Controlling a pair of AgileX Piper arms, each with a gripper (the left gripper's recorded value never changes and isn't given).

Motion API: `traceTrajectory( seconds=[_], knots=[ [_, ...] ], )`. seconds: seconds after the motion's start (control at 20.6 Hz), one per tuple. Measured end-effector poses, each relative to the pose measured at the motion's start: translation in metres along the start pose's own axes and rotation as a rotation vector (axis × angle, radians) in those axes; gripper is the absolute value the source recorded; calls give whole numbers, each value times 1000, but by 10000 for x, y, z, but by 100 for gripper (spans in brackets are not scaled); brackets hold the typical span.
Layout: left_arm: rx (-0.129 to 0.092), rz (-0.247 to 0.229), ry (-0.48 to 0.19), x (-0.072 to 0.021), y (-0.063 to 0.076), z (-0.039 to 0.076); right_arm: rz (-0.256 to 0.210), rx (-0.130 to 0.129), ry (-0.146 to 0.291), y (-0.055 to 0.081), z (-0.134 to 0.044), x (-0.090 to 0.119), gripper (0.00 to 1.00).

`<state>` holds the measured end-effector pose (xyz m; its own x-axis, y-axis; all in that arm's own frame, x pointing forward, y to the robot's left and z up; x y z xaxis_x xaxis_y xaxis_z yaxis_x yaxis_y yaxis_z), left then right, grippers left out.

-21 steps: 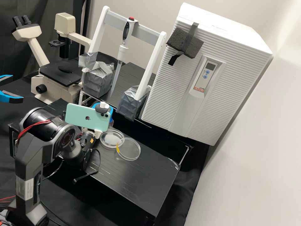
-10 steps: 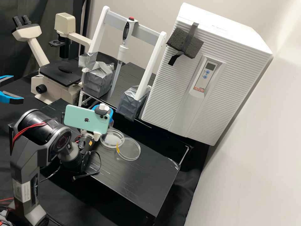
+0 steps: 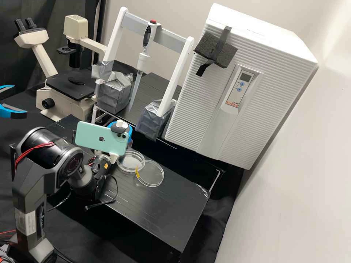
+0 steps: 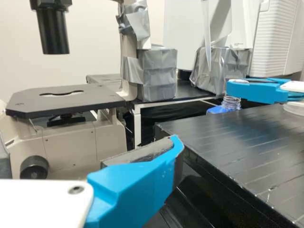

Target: Close the bottle

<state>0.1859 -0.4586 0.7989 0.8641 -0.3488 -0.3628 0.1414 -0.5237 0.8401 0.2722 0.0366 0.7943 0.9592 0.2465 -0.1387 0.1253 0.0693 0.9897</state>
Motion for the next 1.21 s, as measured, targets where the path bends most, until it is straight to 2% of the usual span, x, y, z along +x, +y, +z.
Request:
traceTrajectory(
  seconds=[0.44, 0.68, 0.92, 1.21],
  knots=[
    [0, 1, 1, 0, 1, -1, -13, -2, 12, -20, -38, 33, 0],
    [-4, 2, -5, 9, 0, 13, -22, 4, 3, -56, 2, 53, 0],
    [-10, 6, -5, 18, -1, 21, -6, 5, -11, -24, 53, 57, 0],
    [-13, 9, -5, 23, 1, 26, -9, 6, -18, -27, 60, 57, 0]
  ],
)
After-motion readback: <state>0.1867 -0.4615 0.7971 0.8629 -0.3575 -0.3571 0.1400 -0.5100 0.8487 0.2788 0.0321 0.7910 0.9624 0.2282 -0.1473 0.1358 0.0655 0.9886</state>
